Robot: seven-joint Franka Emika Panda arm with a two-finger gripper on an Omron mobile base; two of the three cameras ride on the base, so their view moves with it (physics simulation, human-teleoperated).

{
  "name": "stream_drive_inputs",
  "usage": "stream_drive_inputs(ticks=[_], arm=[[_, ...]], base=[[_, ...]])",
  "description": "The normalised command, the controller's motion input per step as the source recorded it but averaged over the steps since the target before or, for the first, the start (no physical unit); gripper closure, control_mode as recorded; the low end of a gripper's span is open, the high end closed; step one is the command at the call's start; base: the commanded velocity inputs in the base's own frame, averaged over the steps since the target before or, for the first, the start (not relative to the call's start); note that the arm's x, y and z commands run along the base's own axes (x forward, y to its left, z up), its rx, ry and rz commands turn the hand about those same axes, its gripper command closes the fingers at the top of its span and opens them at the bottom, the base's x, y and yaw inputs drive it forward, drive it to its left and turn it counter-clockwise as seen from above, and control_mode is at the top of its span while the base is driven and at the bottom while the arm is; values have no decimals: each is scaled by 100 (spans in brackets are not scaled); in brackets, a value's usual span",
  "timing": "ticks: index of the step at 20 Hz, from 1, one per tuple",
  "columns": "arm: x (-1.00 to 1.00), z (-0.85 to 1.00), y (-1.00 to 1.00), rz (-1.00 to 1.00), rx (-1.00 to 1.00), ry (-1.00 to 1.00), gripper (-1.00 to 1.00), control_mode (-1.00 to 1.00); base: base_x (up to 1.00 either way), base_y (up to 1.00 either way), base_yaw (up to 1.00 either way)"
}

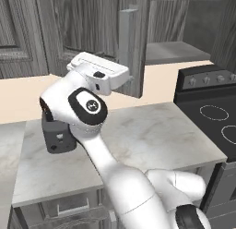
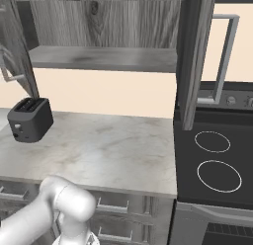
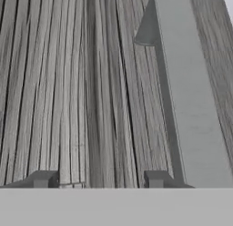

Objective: Open the cabinet. Pick the sponge and place it next to the sink. Then close the cabinet.

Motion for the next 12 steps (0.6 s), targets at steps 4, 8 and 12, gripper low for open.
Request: stream_drive_inputs(ticks=[4, 8, 12], arm=[[0, 17, -72, 40, 2, 0, -100, -100], [2, 33, -55, 41, 0, 1, -100, -100], [51, 17, -21, 27, 0, 10, -100, -100]], base=[[0, 0, 0], [0, 0, 0], [0, 0, 0]])
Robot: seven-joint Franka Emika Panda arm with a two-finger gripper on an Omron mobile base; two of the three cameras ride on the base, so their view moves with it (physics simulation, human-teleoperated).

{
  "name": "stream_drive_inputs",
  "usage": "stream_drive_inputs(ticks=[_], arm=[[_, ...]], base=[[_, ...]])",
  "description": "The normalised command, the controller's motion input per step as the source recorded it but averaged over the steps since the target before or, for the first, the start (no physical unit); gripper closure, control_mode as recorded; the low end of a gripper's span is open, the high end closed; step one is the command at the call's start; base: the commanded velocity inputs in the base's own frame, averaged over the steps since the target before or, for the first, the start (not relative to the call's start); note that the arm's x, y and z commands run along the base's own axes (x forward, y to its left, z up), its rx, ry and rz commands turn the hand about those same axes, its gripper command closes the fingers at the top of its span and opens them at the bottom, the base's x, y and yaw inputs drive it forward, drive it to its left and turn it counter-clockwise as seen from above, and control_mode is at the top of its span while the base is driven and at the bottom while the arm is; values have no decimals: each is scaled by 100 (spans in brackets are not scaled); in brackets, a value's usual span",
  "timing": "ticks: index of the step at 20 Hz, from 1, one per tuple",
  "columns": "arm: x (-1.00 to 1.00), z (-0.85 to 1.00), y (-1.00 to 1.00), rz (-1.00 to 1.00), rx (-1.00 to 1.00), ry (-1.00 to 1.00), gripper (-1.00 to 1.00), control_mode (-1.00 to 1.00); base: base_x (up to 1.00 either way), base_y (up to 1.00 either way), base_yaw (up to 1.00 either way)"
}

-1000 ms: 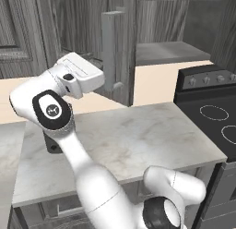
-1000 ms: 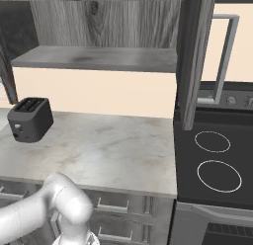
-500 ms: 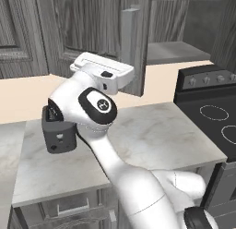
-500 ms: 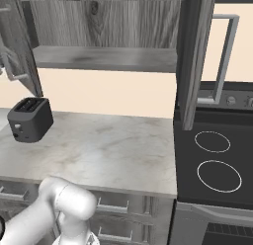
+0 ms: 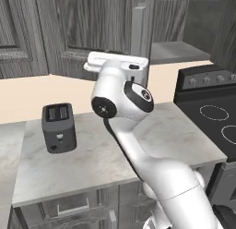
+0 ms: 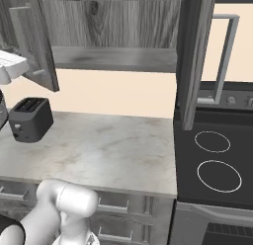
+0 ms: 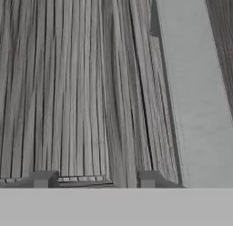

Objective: Open the cabinet. Pick the sponge and place it next to the sink. Then close the cabinet.

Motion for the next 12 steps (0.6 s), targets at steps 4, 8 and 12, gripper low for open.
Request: stream_drive_inputs(ticks=[4, 8, 12], arm=[[94, 9, -2, 12, -1, 23, -100, -100], [100, 12, -4, 6, -3, 27, -100, -100], [98, 3, -13, 3, -1, 22, -100, -100]], base=[[0, 0, 0], [0, 0, 0], [0, 0, 0]])
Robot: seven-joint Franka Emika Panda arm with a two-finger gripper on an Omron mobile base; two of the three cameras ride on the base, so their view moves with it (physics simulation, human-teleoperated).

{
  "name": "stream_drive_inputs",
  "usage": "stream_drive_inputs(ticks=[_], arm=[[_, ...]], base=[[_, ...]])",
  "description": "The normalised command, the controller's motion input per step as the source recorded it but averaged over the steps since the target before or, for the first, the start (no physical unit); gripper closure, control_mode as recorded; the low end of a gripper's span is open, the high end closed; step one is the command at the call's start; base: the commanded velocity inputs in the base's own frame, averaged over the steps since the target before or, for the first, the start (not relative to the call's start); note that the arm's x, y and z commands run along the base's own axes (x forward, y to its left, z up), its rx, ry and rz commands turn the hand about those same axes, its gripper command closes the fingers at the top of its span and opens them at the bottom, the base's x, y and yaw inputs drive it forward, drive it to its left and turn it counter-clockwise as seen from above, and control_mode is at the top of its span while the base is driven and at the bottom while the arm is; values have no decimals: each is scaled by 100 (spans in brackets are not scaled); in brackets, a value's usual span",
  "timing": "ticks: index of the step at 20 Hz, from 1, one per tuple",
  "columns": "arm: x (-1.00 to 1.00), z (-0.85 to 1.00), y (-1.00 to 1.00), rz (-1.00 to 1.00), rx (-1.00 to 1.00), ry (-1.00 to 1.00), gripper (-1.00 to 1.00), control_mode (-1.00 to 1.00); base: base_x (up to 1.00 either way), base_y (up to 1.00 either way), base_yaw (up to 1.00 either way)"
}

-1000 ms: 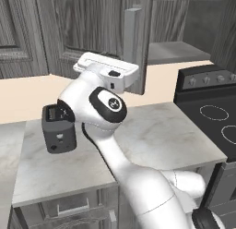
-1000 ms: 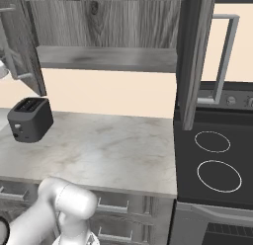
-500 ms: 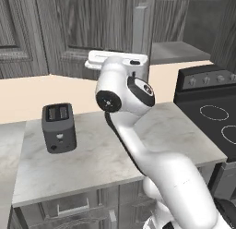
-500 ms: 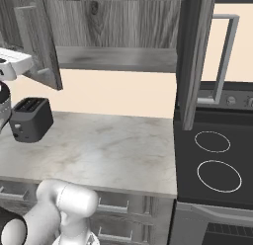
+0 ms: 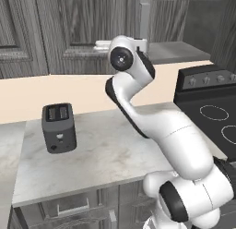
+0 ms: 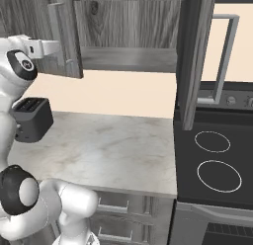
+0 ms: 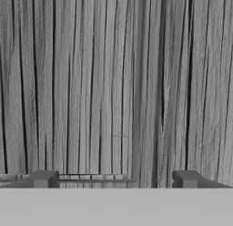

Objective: Open the cabinet. Pick the sponge and place it next to the sink. Then close the cabinet.

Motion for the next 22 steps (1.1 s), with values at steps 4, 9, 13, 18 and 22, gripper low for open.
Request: stream_drive_inputs(ticks=[4, 9, 13, 18, 22], arm=[[69, 6, -20, 14, 0, 11, -100, -100], [16, 3, -15, 21, 0, 2, -100, -100], [12, 0, -9, 25, 0, 0, -100, -100], [42, -1, -5, 26, 0, 0, -100, -100], [61, -4, 0, 23, 0, 0, -100, -100]], base=[[0, 0, 0], [0, 0, 0], [0, 0, 0], [0, 0, 0], [0, 0, 0]])
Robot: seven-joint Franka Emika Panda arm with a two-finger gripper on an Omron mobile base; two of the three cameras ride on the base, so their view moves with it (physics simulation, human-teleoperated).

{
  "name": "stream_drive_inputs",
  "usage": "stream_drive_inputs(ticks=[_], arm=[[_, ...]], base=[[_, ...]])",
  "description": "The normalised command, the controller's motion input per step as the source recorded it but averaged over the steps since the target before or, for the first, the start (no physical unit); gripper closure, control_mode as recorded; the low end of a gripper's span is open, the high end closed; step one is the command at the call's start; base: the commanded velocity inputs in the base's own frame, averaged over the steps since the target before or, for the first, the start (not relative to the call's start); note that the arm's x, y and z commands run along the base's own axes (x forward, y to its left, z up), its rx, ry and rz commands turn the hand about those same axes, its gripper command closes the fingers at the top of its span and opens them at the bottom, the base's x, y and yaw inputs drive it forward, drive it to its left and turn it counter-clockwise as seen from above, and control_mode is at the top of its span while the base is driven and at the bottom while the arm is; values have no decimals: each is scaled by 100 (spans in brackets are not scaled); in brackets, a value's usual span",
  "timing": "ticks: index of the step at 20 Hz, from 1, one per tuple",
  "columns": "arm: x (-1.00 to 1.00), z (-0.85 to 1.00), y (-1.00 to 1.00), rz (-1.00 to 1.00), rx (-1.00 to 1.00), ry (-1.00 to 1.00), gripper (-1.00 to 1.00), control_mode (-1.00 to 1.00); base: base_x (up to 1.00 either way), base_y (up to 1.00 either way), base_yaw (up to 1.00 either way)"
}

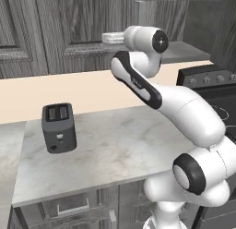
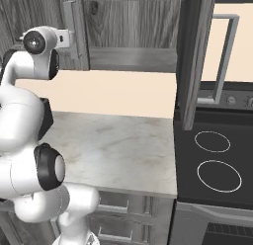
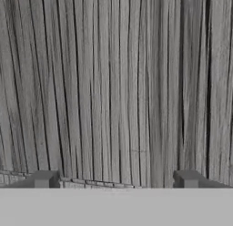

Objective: Open the cabinet. Pick the sponge and place it next to the sink. Then close the cabinet.

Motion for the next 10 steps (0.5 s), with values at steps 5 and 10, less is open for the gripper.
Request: stream_drive_inputs(ticks=[5, 10], arm=[[51, -1, -1, 20, 0, 0, -100, -100], [-39, 0, -20, 8, 0, 2, -100, -100]], base=[[0, 0, 0], [0, 0, 0]])
